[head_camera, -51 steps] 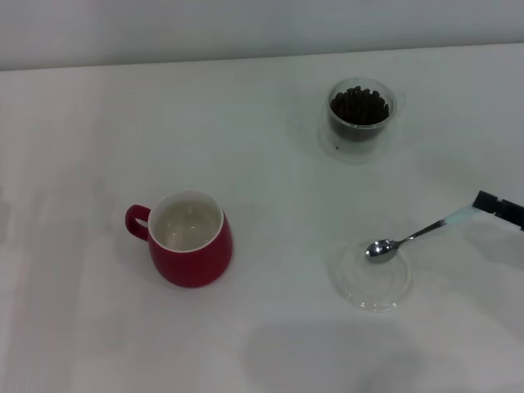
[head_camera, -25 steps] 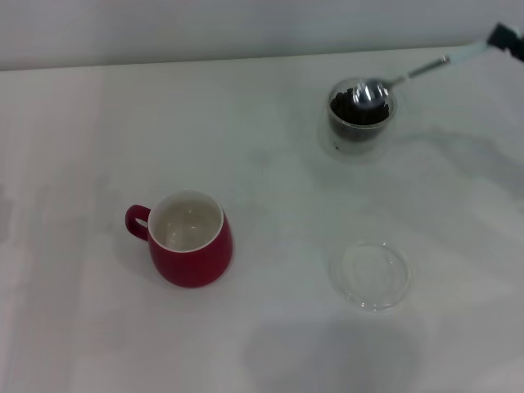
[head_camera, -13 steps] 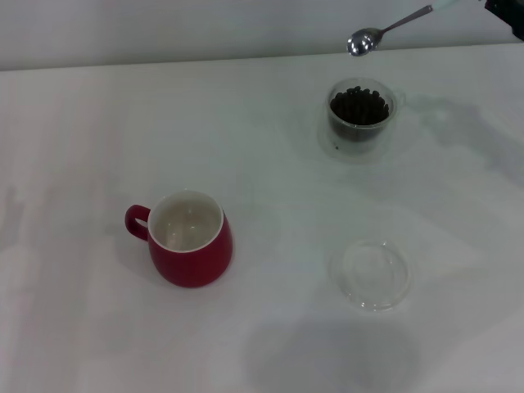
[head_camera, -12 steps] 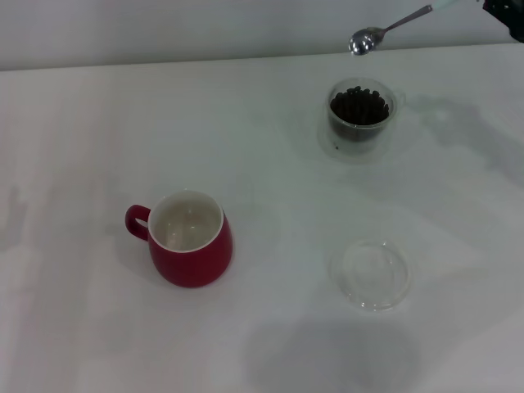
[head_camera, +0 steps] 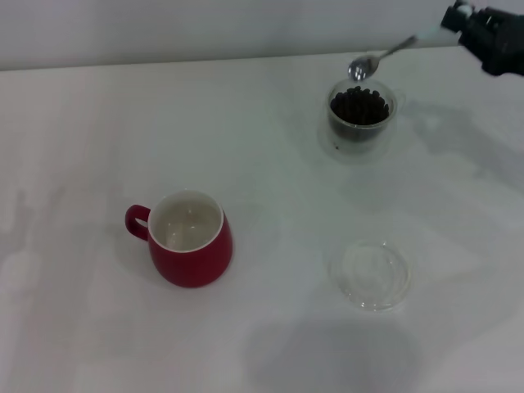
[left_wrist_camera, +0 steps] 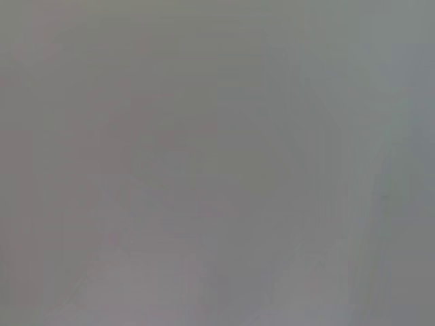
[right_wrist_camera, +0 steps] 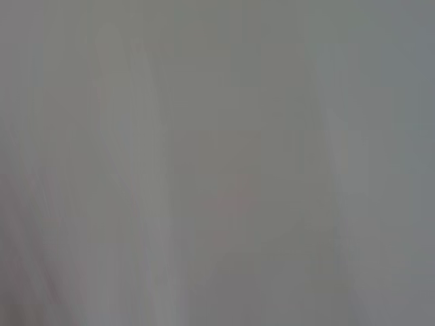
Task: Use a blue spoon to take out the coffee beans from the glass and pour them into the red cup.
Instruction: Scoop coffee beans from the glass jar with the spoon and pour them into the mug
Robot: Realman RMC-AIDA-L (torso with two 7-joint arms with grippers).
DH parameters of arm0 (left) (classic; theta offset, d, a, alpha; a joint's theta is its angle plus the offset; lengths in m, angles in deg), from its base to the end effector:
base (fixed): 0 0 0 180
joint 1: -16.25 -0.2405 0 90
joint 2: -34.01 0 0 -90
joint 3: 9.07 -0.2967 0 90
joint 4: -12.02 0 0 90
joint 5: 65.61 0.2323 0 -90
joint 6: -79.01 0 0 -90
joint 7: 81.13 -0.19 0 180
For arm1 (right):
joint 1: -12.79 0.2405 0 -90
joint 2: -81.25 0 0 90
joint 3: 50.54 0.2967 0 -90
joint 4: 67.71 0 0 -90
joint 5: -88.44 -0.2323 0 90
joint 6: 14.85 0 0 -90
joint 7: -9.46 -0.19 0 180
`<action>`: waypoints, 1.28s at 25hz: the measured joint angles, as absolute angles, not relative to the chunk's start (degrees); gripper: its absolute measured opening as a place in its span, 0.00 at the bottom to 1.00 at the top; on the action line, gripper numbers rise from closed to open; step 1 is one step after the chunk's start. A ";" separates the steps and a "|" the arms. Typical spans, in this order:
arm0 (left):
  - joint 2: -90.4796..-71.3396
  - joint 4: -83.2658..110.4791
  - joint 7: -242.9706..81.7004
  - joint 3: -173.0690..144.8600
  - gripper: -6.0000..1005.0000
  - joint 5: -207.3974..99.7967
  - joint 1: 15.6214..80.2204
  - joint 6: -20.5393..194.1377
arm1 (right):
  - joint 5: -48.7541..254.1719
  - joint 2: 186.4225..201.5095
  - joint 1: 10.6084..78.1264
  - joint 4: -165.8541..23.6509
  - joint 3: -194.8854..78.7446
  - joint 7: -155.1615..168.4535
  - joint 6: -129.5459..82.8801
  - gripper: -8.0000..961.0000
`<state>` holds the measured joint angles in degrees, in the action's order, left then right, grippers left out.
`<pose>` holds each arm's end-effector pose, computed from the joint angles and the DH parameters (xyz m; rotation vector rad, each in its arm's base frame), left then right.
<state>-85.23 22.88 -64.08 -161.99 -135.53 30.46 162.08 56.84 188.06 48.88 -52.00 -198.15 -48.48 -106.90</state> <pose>-0.3926 0.3146 -0.0373 -1.4366 -0.6449 -0.9084 0.3457 0.4187 0.0538 -2.1285 0.5909 0.9898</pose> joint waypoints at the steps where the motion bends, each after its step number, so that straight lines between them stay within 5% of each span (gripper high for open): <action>1: -85.25 22.65 -64.07 -162.18 0.77 -135.38 30.47 162.05 | 56.84 188.44 48.88 -51.92 -198.67 -48.00 -106.07 0.16; 7: -85.35 22.31 -64.08 -162.27 0.77 -135.12 30.49 161.97 | 56.51 190.84 49.22 -50.87 -199.34 -44.19 -101.88 0.16; 32: -85.35 22.30 -64.11 -162.35 0.77 -135.13 30.50 161.88 | 56.95 191.11 49.03 -50.66 -200.69 -42.71 -96.88 0.16</action>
<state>-85.35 22.30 -64.11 -162.35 -135.13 30.50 161.88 56.95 191.11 49.03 -50.66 -200.69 -42.71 -96.88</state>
